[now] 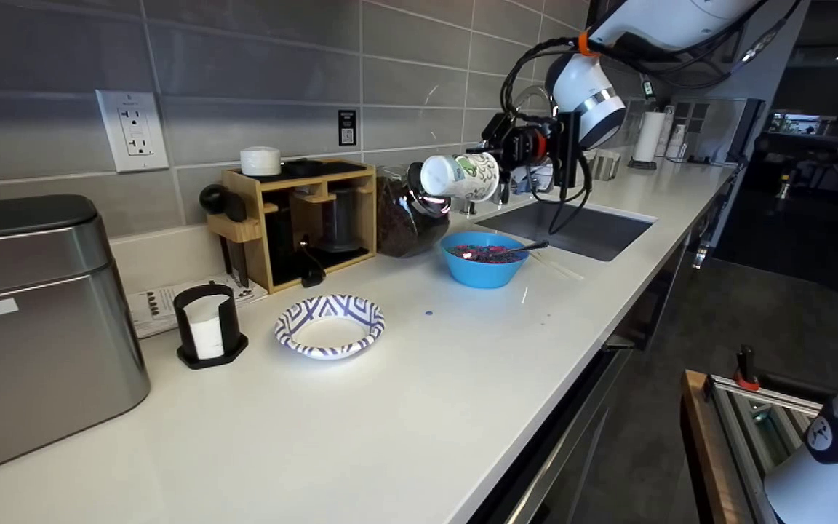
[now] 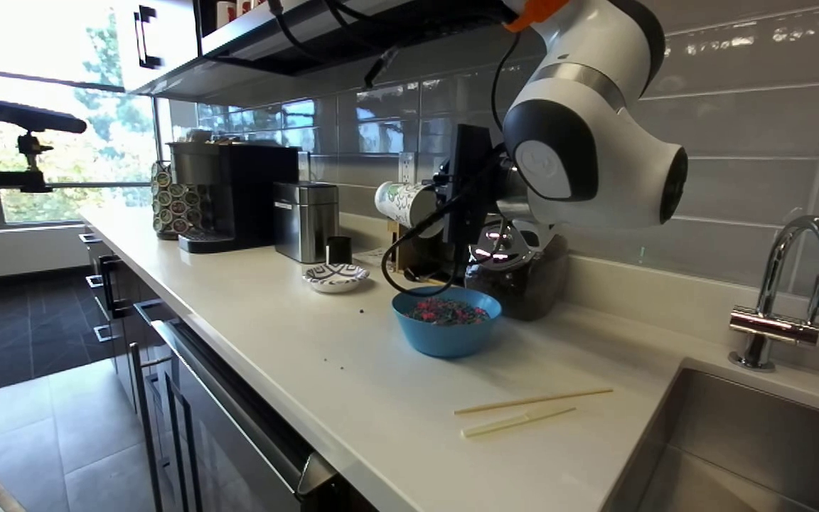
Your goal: Pour the contents of the cup into the bowl
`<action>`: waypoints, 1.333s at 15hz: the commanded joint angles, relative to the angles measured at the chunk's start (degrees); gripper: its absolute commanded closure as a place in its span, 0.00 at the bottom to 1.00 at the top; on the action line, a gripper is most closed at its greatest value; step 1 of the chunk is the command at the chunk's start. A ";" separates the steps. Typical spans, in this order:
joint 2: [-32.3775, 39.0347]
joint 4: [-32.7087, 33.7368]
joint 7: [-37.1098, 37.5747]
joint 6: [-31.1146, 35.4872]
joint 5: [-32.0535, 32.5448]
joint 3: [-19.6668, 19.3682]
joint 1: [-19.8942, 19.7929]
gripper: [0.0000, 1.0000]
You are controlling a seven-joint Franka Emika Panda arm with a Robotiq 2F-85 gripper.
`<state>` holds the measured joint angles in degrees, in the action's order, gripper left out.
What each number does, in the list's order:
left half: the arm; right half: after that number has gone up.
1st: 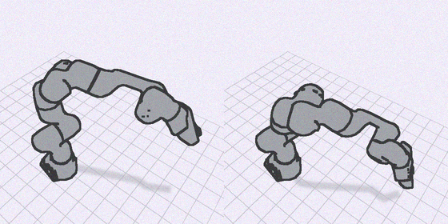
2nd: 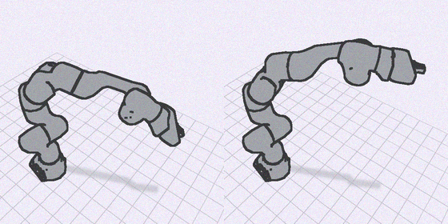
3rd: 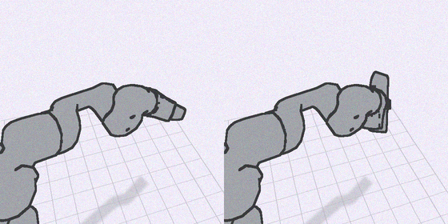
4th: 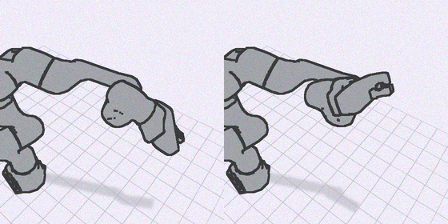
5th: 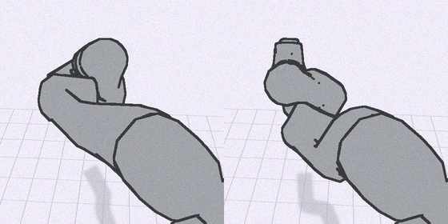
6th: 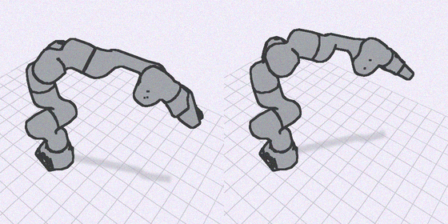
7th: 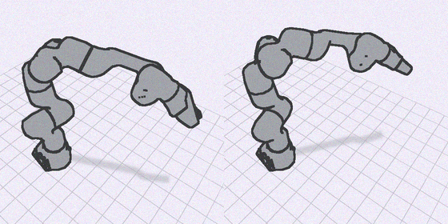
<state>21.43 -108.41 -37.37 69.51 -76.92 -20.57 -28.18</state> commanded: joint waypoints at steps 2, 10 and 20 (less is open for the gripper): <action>3.64 3.01 0.88 -5.87 -3.67 0.28 -1.91 1.00; 6.81 5.21 2.17 -6.87 -6.90 0.28 -3.36 1.00; 7.96 5.10 2.27 -7.57 -6.89 0.97 -3.48 1.00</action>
<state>27.71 -104.84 -36.15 64.69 -82.48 -19.85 -30.93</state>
